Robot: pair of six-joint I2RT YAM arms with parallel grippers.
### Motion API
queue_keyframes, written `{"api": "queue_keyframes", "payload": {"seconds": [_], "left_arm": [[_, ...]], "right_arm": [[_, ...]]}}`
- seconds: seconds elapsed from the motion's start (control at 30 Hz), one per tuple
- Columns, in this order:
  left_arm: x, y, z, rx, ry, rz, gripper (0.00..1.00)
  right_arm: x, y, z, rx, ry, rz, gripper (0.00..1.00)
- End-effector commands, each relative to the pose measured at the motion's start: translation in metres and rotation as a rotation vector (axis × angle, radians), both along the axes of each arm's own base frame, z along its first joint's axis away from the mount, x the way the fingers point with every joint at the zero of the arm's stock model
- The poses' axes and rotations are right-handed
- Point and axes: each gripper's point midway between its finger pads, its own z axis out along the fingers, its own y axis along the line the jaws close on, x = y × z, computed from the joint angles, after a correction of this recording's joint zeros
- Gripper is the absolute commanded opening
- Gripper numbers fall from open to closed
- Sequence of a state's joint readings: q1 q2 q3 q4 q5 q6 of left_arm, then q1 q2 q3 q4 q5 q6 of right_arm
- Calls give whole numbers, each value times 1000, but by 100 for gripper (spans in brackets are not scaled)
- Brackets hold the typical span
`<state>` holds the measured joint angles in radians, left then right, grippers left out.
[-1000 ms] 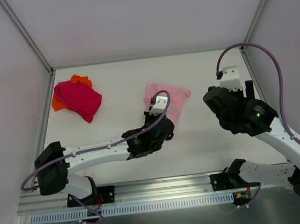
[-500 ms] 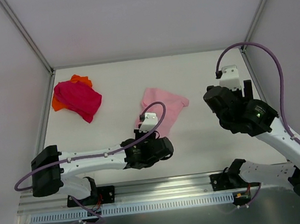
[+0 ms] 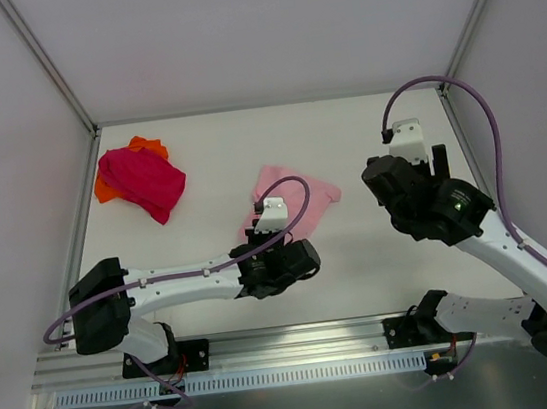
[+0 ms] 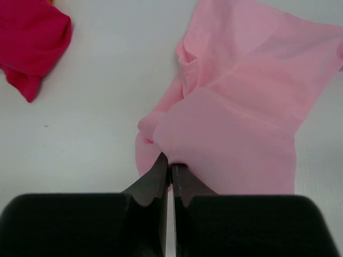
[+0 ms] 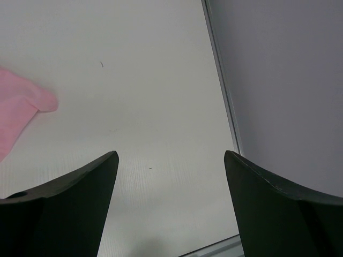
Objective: Fold and stack the t-shirts
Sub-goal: Fold the long partially folded tshirt into a neat square
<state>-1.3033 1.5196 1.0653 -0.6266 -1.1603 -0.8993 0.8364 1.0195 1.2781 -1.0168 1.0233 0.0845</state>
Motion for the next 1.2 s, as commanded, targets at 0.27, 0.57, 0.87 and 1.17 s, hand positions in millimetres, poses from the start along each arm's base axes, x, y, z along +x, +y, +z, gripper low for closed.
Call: {"api": "queue_keyframes", "payload": {"seconds": [0.27, 0.57, 0.87, 1.17], "left_arm": [[60, -44, -20, -158, 27, -107, 0], [73, -56, 25, -198, -52, -128, 0], [110, -59, 17, -197, -32, -84, 0], [162, -82, -10, -169, 73, -97, 0]], "right_arm": [[0, -1, 4, 24, -9, 8, 85], [-3, 0, -1, 55, 4, 25, 85], [7, 27, -29, 160, 56, 85, 83], [-8, 20, -22, 223, 35, 116, 82]]}}
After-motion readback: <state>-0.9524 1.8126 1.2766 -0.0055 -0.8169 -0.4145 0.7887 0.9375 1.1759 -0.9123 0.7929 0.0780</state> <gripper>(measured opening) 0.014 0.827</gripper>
